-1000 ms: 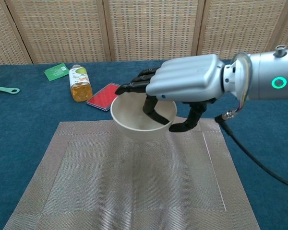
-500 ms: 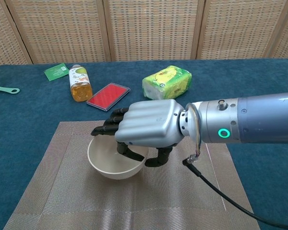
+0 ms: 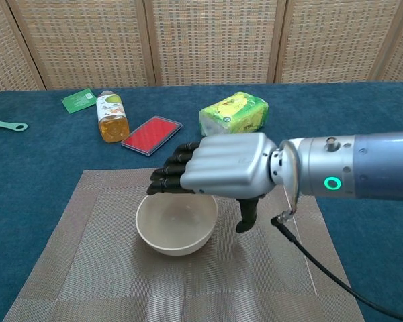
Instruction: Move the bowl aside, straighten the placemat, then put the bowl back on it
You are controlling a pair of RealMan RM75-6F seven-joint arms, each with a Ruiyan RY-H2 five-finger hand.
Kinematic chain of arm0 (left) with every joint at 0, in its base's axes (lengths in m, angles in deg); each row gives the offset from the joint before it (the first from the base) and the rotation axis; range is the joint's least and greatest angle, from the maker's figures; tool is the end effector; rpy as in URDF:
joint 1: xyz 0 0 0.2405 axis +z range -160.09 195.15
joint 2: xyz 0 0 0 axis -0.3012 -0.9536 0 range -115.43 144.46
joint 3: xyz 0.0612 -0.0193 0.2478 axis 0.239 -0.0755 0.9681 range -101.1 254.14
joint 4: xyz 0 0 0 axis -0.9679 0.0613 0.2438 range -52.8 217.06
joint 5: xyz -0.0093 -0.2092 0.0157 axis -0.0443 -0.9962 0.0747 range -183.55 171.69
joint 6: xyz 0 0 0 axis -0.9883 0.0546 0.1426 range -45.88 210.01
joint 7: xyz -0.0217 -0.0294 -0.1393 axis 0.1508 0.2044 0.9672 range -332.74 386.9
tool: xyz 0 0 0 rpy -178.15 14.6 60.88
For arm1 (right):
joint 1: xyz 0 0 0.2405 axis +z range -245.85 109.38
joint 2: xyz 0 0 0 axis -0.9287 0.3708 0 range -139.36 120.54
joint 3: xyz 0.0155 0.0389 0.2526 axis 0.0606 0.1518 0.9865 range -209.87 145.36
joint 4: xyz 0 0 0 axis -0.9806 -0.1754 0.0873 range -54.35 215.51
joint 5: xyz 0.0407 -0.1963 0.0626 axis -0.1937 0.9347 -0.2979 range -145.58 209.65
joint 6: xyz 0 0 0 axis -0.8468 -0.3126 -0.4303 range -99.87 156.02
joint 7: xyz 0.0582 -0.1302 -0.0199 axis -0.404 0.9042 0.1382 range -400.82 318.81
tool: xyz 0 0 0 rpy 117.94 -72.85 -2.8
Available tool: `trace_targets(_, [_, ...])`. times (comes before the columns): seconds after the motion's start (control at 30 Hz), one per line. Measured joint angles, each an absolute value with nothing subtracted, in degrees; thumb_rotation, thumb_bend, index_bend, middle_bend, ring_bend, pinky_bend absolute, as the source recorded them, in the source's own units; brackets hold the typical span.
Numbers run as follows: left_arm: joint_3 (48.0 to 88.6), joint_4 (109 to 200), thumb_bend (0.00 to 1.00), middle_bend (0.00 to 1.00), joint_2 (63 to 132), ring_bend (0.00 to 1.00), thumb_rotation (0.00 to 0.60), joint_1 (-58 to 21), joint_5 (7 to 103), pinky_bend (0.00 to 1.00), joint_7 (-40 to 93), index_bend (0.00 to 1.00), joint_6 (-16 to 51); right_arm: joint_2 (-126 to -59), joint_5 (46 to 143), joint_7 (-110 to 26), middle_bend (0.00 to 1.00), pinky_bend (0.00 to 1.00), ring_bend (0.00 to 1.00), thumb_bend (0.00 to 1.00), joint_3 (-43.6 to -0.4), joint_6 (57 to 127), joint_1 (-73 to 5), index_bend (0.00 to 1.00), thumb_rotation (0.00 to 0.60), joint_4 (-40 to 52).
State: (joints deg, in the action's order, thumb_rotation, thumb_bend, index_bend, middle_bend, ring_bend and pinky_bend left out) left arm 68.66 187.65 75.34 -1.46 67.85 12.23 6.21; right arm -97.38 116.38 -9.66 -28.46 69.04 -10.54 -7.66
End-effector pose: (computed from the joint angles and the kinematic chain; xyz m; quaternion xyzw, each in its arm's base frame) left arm -0.2381 0.2581 0.1543 -0.6310 -0.3629 -0.3830 0.5687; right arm -0.0558 -0.3031 -0.0610 0.9221 -0.0429 0.2997 0.2409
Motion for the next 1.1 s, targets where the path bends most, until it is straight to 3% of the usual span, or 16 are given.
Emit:
trace_targets(0.4, [69.5,187.4,0.00,0.00,76.6,0.00,0.600,0.3,68.8,0.00,9.6,0.00,2.9,-84.1,117.2,-3.7,0.00,0.00,0.00,0.00,-28.3,92.9,-23.6,0.00,0.600,-19.0])
trace_targets(0.67, [72.7,187.3,0.00,0.00,77.2,0.00,0.600,4.7,72.4,0.00,9.3,0.00,-2.2,-79.2,114.6,-13.4,0.00,0.00,0.00,0.00,-29.1,110.9,-38.8,0.00,0.600,-19.4])
trace_targets(1.1, [76.6,179.4,0.00,0.00,79.8,0.00,0.600,11.0,80.4,0.00,16.4,0.00,-9.1,-79.4,114.5,-33.2,0.00,0.00,0.00,0.00,-32.5,119.4,-53.1,0.00,0.600,-4.2])
